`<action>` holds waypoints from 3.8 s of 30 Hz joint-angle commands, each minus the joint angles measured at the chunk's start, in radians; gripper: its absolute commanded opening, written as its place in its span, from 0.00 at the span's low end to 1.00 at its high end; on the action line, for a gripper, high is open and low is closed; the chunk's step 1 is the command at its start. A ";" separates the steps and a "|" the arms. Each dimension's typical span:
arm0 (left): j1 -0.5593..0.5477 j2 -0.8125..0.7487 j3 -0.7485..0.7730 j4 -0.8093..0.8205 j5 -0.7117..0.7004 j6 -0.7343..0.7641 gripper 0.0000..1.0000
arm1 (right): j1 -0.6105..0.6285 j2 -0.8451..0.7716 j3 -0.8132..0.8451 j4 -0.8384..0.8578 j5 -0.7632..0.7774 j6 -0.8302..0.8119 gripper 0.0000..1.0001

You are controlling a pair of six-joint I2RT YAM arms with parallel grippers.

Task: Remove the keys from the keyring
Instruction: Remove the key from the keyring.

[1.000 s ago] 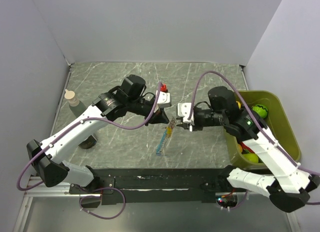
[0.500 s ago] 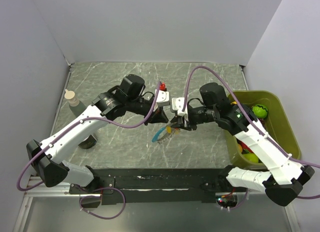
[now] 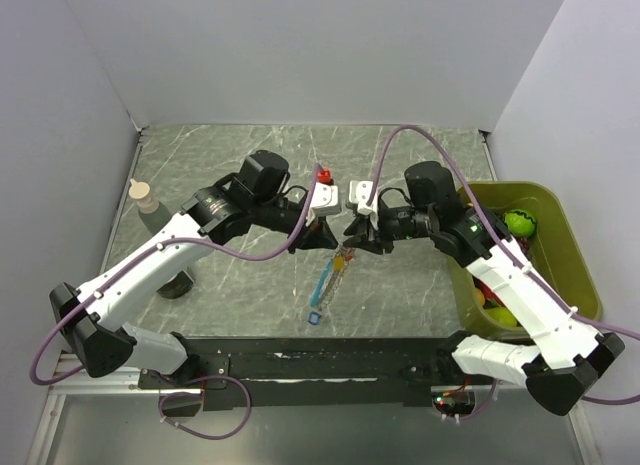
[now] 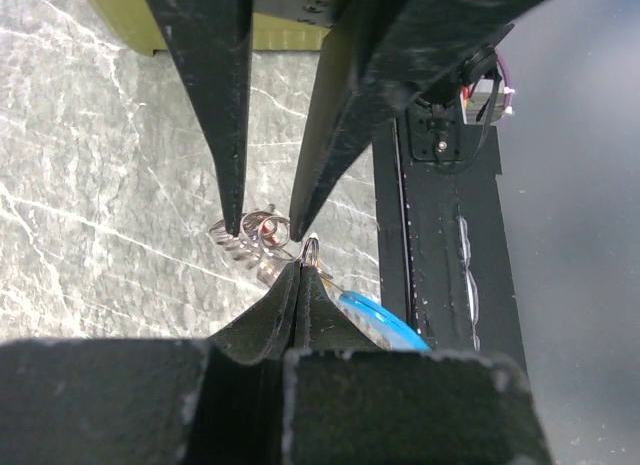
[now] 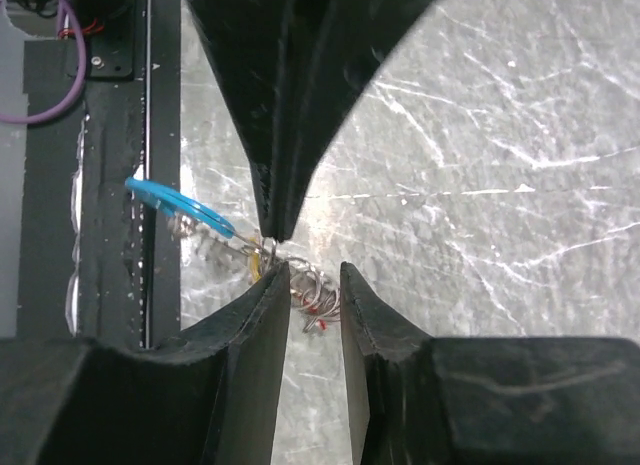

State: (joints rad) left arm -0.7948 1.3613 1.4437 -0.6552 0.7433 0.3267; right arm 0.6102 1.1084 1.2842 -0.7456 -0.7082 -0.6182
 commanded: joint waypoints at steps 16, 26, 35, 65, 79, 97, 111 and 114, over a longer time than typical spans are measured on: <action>0.003 -0.042 0.024 0.072 0.022 -0.015 0.01 | -0.067 -0.007 0.000 0.017 -0.235 0.040 0.36; 0.005 -0.039 0.024 0.077 0.031 -0.025 0.01 | -0.067 0.034 -0.016 0.045 -0.240 0.057 0.33; 0.005 -0.037 0.018 0.085 0.025 -0.029 0.01 | -0.067 0.054 -0.020 0.054 -0.255 0.067 0.19; 0.115 -0.080 -0.028 0.183 0.171 -0.130 0.45 | -0.247 -0.030 -0.267 0.837 -0.709 0.803 0.00; 0.115 -0.060 -0.016 0.186 0.263 -0.149 0.32 | -0.274 0.057 -0.402 1.706 -0.668 1.565 0.00; 0.115 -0.025 0.007 0.226 0.335 -0.212 0.33 | -0.276 0.067 -0.451 1.709 -0.606 1.546 0.00; 0.115 -0.011 0.000 0.270 0.334 -0.262 0.30 | -0.274 0.051 -0.465 1.671 -0.585 1.503 0.00; 0.115 -0.007 -0.008 0.287 0.327 -0.278 0.27 | -0.274 0.048 -0.468 1.663 -0.579 1.489 0.00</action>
State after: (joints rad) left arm -0.6773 1.3529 1.4200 -0.4282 1.0492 0.0834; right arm 0.3397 1.1866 0.8207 0.8925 -1.3266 0.8967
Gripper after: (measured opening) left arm 0.292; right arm 0.008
